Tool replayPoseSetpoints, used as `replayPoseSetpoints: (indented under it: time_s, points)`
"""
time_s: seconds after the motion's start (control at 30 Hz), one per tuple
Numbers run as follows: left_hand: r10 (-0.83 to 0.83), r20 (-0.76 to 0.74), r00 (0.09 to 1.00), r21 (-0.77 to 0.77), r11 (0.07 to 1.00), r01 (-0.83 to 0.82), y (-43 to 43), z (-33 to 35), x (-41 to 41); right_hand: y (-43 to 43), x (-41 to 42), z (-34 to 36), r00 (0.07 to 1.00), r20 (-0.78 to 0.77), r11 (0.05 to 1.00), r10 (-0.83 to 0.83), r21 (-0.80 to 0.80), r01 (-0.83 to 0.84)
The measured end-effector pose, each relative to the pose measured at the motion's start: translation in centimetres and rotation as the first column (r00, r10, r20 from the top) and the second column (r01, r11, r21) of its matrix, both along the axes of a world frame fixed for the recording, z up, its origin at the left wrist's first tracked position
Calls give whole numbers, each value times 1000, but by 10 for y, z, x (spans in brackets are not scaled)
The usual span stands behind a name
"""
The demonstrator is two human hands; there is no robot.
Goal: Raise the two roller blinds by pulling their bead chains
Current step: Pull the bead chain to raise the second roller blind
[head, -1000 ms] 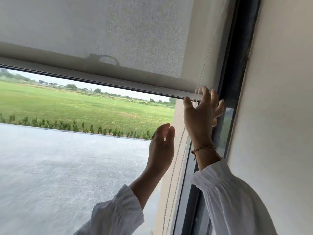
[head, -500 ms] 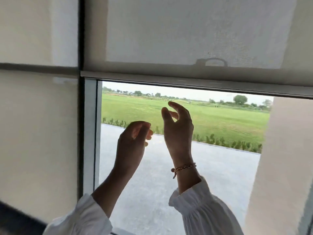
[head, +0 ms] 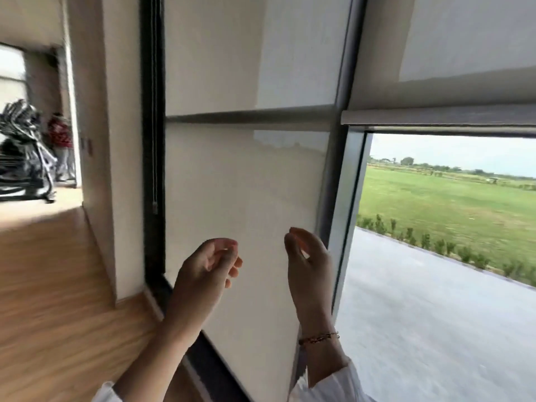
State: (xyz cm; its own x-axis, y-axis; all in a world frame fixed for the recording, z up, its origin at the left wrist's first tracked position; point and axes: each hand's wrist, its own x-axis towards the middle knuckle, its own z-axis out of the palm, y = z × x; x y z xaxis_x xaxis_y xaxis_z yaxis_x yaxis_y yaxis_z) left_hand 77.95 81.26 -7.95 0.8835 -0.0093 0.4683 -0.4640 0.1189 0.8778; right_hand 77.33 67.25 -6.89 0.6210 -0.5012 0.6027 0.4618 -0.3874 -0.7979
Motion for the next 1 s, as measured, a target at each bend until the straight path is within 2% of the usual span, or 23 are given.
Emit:
replayPoseSetpoints:
  time_s: [0.1,0.27,0.43,0.53,0.7,1.0]
  points:
    - [64,-32,997,30,998,-63,37,-5,74,35,92,-8,993,-57,994,102,49,-99]
    - [213,13,977,150,966,-213,105,-5,199,96,223,-10,961,-120,968,251,40,-248]
    - [287,67,956,262,919,-295,158,-14,338,147,357,-11,943,-101,948,318,53,-314]
    - [279,109,954,305,904,-299,187,-23,427,181,440,-24,943,-81,946,324,63,-319]
    - [229,95,969,405,880,-248,225,-19,571,220,577,-21,953,-82,954,291,103,-282]
    - [221,10,975,319,924,-213,262,-29,809,252,814,-22,961,-75,948,266,201,-247]
